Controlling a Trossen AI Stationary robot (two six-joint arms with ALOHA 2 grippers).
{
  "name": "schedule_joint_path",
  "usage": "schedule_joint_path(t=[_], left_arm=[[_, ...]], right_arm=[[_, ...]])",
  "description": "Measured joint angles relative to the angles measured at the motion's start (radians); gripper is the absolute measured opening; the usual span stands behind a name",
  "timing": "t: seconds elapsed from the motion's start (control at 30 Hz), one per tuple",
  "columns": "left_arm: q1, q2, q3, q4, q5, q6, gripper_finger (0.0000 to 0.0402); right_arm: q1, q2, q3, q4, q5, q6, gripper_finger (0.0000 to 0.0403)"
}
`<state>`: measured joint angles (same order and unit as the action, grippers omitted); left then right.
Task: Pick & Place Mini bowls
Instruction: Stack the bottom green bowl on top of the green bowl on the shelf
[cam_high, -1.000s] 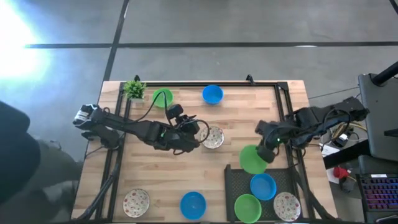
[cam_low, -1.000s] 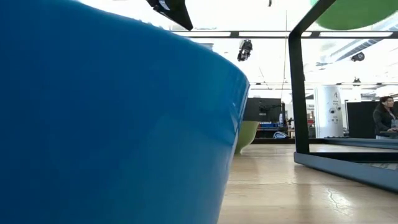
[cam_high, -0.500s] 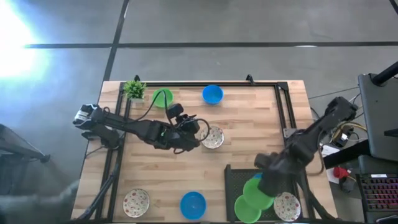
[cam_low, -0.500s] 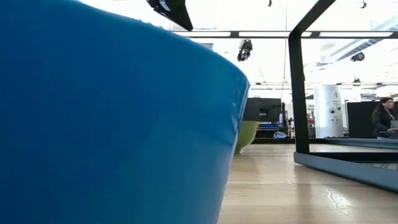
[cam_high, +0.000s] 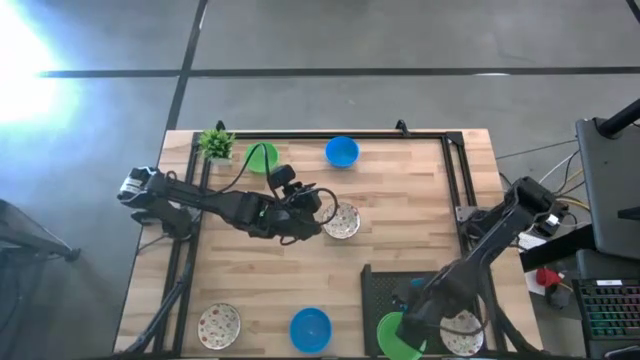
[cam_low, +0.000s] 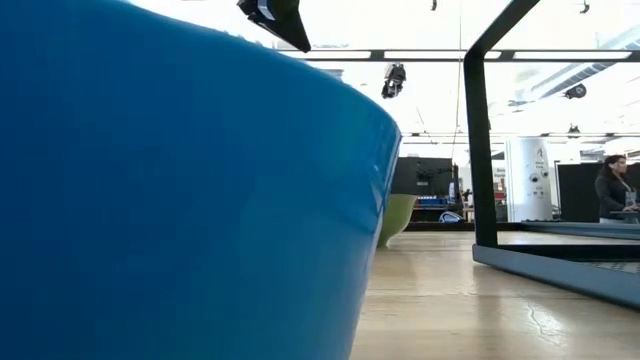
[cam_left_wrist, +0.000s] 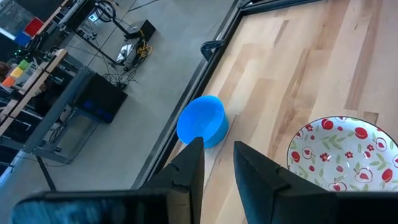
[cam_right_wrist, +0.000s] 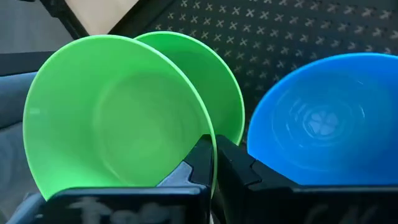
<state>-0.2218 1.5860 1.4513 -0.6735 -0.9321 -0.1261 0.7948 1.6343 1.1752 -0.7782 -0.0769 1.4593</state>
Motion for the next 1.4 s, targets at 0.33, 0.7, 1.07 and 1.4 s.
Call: schedule_joint_path(t=[0.33,0.7,1.07,1.4], left_arm=[[0.0,0.0,0.0,0.0,0.041,0.021,0.0087],[0.0,0.0,0.0,0.0,0.053,0.026,0.0087],[0.0,0.0,0.0,0.0,0.053,0.045,0.0087],[0.004,0.0,0.0,0.0,0.053,0.045,0.0087]], right_arm=[[0.0,0.037,0.003,0.0,0.04,0.0,0.0011],[0.0,0.037,0.0,-0.001,0.059,-0.004,0.0017],[0.0,0.037,-0.001,-0.001,0.055,-0.029,0.0081],[-0.001,0.017,0.051,-0.003,0.027,-0.118,0.0127]])
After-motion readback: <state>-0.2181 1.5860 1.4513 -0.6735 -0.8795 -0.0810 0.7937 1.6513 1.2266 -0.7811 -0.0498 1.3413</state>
